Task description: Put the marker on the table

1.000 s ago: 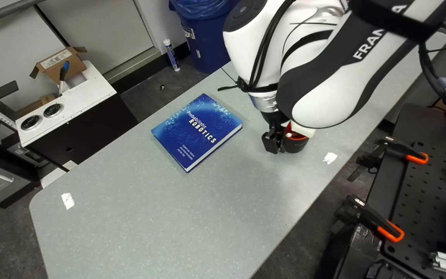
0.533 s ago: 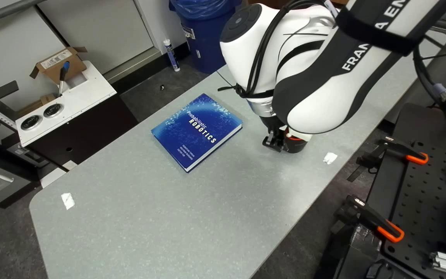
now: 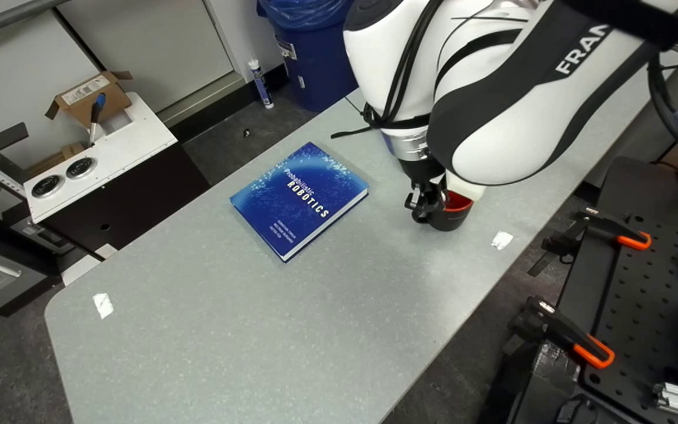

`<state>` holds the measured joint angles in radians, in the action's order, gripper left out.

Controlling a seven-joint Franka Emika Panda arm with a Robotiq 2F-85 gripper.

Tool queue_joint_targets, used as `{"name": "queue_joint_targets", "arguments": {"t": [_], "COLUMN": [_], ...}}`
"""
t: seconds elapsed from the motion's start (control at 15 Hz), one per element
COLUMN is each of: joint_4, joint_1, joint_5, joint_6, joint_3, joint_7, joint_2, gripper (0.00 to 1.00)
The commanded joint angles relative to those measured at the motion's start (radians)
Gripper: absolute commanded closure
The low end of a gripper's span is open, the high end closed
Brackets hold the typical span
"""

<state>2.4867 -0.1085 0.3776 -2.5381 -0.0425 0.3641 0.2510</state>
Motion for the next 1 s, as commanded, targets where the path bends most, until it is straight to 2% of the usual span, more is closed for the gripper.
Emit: {"name": "queue_joint_targets", "arguments": {"t": [0.0,0.4,0.67,0.93], "joint_4": [0.059,0.151,0.224,0.243], "joint_1": [-0.007,-0.005,0.005,0.033], "joint_5": [0.009,0.022,0.054,0.101], "joint_6": [-0.031,-0.054,-0.161,-0.224], "joint_3": [-0.018,0.013,0.071,0.147], "joint_7": [0.031,0.051,0.065,0.114], "joint_2": [-0.075,-0.248,-0.371,-0.417], "gripper": [0.98,0.97,0.97,0.97]}}
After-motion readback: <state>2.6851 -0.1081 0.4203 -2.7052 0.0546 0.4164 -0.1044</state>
